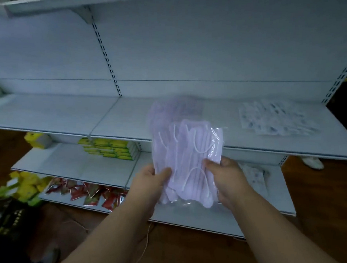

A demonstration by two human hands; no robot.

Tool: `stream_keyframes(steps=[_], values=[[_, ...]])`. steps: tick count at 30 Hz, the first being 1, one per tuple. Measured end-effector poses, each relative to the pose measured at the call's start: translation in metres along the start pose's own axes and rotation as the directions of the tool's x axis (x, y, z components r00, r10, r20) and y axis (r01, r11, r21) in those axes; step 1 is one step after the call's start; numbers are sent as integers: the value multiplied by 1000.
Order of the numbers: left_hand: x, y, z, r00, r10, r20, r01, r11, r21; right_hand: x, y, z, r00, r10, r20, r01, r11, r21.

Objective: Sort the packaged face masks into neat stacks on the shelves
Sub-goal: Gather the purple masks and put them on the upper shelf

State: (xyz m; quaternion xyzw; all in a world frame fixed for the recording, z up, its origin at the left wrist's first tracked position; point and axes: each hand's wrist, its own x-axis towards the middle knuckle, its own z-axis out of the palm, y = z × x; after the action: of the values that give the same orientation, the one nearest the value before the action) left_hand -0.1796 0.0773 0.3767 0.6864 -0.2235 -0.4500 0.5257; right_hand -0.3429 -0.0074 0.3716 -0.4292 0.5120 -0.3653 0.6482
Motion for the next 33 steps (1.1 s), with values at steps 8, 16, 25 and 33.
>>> stream_keyframes(steps=[8,16,25,33], values=[[86,72,-10,981,184,60,-188,979,73,70,-54,47,961,-250,-119,228,958,-174],[193,117,5,954,291,-78,-253,915,315,194,-85,81,966,-227,-121,174,924,-340],[255,102,13,949,307,-73,-101,515,851,251,-85,80,947,-317,46,169,369,-914],[202,100,11,744,653,142,-403,268,875,204,-98,93,840,-477,259,405,233,-884]])
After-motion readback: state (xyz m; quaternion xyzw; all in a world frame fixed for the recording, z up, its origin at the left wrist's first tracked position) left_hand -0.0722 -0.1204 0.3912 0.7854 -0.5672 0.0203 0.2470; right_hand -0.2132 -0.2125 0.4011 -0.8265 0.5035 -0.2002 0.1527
